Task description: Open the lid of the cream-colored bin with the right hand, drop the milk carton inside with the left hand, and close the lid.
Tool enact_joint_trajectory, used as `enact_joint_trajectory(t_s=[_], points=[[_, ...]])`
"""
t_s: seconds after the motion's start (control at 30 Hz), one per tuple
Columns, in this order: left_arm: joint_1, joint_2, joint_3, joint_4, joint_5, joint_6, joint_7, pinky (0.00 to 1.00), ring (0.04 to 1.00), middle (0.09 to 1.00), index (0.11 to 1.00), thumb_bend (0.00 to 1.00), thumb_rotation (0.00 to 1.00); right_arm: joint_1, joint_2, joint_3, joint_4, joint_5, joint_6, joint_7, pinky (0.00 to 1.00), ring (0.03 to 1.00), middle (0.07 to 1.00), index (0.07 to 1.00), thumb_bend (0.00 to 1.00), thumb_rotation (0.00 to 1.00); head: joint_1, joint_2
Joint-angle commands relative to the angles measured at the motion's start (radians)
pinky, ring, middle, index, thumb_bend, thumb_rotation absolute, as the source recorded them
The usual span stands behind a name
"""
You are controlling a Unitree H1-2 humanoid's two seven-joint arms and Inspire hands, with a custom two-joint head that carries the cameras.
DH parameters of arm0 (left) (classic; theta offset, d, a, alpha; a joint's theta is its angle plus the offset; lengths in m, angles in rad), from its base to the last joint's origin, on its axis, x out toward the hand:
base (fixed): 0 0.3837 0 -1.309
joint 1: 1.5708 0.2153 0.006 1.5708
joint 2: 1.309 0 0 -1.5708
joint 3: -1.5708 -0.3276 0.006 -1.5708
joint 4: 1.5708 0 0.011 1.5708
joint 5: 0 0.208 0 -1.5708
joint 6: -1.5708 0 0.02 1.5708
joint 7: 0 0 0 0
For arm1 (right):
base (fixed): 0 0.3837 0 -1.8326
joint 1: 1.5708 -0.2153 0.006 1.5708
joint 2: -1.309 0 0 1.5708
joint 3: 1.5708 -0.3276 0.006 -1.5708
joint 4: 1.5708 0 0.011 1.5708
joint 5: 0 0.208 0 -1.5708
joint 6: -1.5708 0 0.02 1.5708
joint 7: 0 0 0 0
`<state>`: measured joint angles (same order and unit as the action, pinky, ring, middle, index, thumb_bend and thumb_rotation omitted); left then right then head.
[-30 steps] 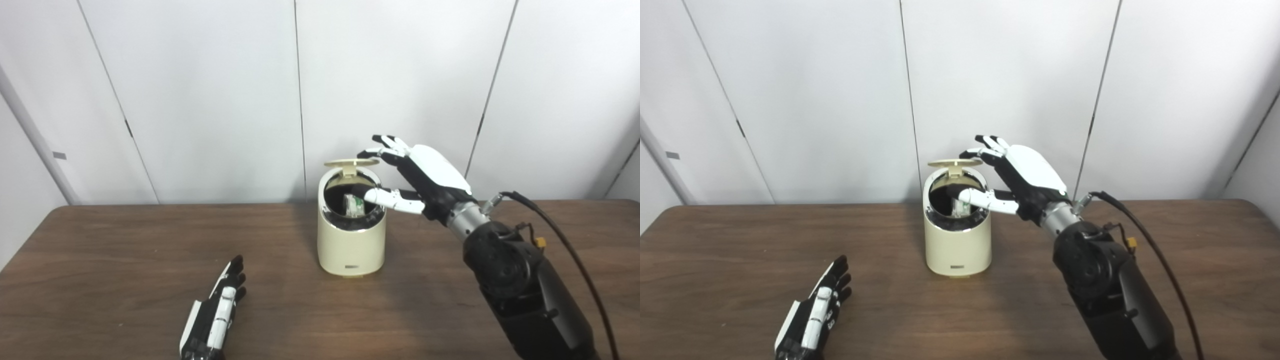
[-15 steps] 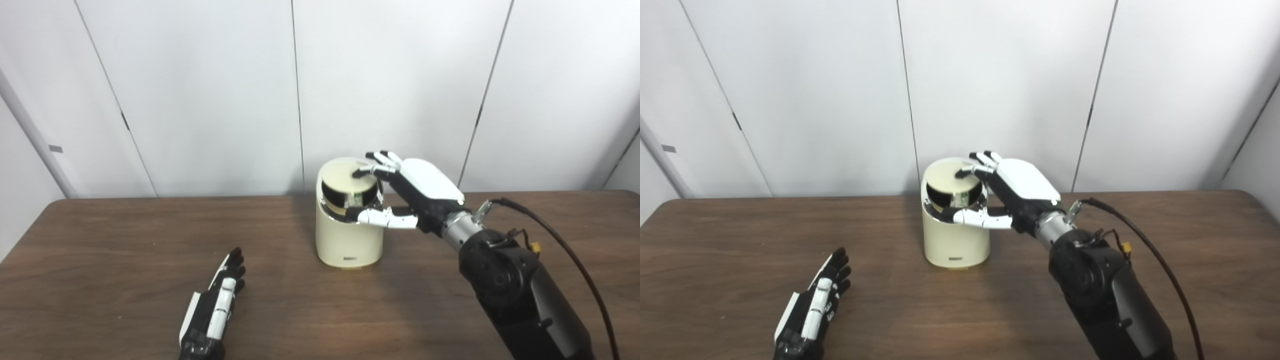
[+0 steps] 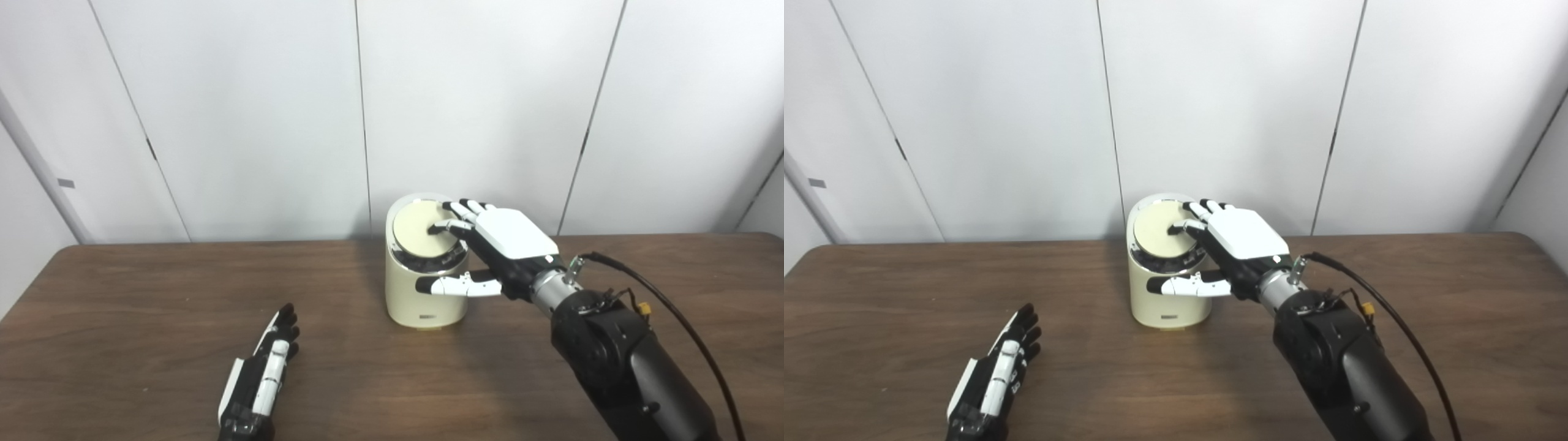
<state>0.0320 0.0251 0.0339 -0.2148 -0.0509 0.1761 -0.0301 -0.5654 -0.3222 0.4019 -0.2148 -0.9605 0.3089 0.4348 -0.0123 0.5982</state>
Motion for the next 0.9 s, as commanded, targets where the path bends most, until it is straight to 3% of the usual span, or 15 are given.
enact_joint_trajectory(t_s=[0.0, 0.3, 0.87], points=[[0.009, -0.004, 0.003, -0.024, -0.009, 0.004, 0.003, 0.97, 0.972, 0.981, 1.0, 0.54, 0.86, -0.015, -0.005, 0.008, -0.028, -0.046, -0.003, 0.027, 1.0, 1.0, 0.983, 0.809, 0.6, 0.98, 0.0, 0.002], [0.01, -0.009, 0.003, -0.023, 0.0, 0.006, 0.006, 0.97, 0.967, 0.975, 1.0, 0.56, 0.84, 0.005, 0.007, 0.001, -0.069, -0.148, 0.002, 0.086, 1.0, 1.0, 0.984, 0.811, 0.59, 0.99, 0.005, 0.011], [0.004, -0.009, 0.004, -0.021, 0.007, 0.006, 0.008, 0.96, 0.964, 0.974, 1.0, 0.57, 0.85, 0.05, 0.009, -0.016, -0.126, -0.167, -0.037, 0.128, 1.0, 1.0, 0.987, 0.814, 0.62, 0.95, 0.011, 0.039]])
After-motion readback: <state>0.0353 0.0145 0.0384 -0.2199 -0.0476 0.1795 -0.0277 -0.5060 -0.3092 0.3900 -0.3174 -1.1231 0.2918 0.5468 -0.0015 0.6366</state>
